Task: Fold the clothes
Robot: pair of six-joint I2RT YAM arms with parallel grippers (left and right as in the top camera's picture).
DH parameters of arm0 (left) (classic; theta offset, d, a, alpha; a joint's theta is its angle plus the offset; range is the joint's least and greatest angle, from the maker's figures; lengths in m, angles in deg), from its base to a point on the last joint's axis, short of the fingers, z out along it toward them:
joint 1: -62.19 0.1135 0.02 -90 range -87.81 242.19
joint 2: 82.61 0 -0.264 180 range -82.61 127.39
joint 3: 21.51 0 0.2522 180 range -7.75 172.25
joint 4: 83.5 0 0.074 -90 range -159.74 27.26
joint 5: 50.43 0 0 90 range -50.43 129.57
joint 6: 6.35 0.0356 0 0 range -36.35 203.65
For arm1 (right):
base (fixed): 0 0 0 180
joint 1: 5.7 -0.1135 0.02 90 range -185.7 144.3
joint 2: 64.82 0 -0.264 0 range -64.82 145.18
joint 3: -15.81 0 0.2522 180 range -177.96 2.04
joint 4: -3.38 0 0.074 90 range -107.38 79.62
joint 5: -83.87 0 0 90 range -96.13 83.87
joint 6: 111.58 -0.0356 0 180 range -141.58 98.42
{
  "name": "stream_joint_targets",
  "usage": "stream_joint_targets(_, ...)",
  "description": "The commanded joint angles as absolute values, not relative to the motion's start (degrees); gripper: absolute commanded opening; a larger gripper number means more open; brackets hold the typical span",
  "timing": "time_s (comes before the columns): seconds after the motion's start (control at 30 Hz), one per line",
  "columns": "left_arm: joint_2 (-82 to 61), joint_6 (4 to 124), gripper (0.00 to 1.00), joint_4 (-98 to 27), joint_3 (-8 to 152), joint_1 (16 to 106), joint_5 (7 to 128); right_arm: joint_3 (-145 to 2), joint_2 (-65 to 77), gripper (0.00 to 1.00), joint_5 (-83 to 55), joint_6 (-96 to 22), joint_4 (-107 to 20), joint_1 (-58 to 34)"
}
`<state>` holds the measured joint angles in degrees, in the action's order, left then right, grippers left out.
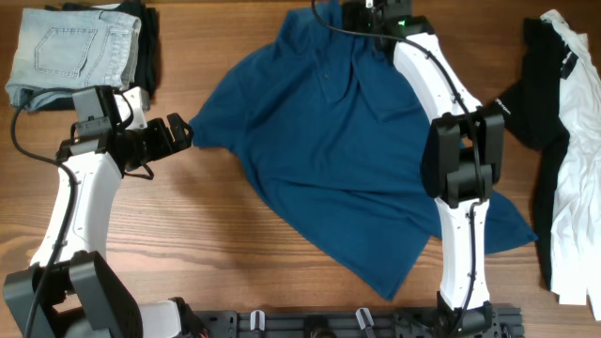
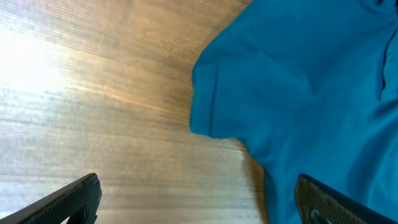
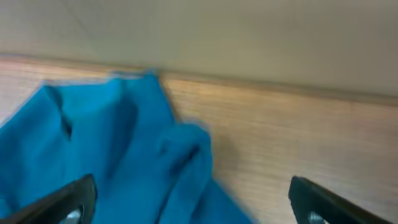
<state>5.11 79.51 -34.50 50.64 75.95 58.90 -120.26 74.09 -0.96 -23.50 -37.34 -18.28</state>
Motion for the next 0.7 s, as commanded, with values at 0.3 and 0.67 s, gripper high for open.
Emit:
stream_joint_targets(0.3,13.7,79.75,0.88,-40.09,47.95,70.62,58.53,-121.24,58.07,1.0,-12.35,-29.86,-64.1,-18.43)
stream_joint_targets(0.67,24.48,79.77,0.85,-52.38,47.95,67.63,58.55,-121.24,58.07,0.75,-15.98,-32.96,-74.46,-18.5)
